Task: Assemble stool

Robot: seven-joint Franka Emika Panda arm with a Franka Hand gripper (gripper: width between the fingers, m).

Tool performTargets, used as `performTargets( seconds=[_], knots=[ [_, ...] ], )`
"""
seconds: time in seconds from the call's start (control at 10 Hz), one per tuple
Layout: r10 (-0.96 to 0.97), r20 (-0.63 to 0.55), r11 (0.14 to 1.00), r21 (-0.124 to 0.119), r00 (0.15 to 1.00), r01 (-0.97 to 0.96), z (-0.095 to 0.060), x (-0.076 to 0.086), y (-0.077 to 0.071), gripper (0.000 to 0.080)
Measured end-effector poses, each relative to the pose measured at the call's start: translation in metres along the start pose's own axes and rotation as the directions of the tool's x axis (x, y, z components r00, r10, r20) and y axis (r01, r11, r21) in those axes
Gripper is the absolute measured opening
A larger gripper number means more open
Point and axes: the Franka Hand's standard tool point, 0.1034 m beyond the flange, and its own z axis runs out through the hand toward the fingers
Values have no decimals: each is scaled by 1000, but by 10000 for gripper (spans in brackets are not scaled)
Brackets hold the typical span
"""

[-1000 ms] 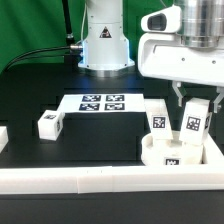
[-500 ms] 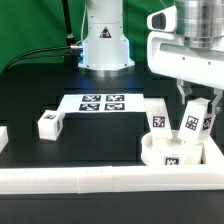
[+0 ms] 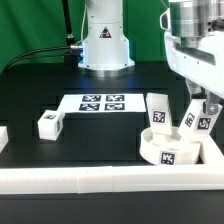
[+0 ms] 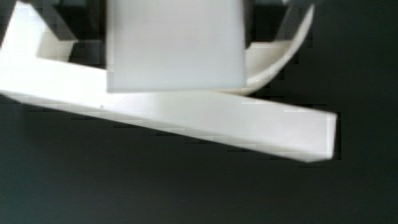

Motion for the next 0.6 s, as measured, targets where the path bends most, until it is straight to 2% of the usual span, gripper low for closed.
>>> performTargets(
  seconds=[0.1,0.2,0.3,0.4,0.5,0.6],
  knots=[
    [109,18,994,19,994,-109,0,1,-2,335],
    [181,29,983,20,983,-182,0,1,-2,335],
    [175,29,984,20,984,-175,0,1,-2,335],
    [169,29,985,19,985,-170,1,1,-2,412],
    [153,29,988,19,988,-153,0,1,-2,412],
    [124,32,992,27,992,-125,-7,0,-4,586]
  ],
)
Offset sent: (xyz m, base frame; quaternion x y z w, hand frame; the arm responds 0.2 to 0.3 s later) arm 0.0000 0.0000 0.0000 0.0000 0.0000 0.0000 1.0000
